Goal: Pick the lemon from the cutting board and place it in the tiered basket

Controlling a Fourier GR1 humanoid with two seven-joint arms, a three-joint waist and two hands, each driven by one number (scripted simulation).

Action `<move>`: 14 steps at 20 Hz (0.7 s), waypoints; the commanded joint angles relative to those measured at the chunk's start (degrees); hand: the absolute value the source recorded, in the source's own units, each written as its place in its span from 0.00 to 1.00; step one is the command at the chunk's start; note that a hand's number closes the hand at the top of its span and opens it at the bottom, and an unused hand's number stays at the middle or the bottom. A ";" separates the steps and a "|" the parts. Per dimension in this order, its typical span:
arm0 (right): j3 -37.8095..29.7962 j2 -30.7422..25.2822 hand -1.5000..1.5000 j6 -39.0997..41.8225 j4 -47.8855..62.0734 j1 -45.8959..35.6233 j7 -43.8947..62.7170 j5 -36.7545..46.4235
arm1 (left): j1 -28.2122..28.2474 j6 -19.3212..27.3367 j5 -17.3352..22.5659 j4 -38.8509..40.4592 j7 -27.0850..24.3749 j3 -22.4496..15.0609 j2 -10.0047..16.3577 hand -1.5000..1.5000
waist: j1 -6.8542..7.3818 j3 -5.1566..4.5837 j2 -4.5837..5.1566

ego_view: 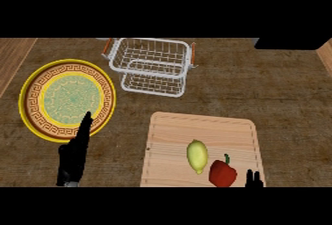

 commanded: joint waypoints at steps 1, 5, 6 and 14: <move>1.54 0.03 0.00 6.97 5.66 -13.70 14.96 1.35 | 2.05 -1.65 1.04 -0.12 1.51 0.72 1.19 0.50 | -0.09 -0.09 -0.27; 3.11 0.03 0.00 9.10 8.51 -23.11 22.81 -1.73 | 1.87 -1.61 0.42 -0.79 1.66 0.59 0.52 0.50 | -0.38 -0.04 -0.49; 5.95 0.02 0.00 7.67 10.17 -22.68 25.12 -1.85 | -1.09 -0.75 0.28 2.52 2.02 1.32 -0.51 0.50 | -0.67 -0.06 -0.43; -0.15 0.01 0.00 5.73 20.29 -35.28 22.95 -11.83 | -1.18 1.28 -2.41 6.39 -0.91 -1.02 -4.82 0.50 | -0.47 -0.03 -0.29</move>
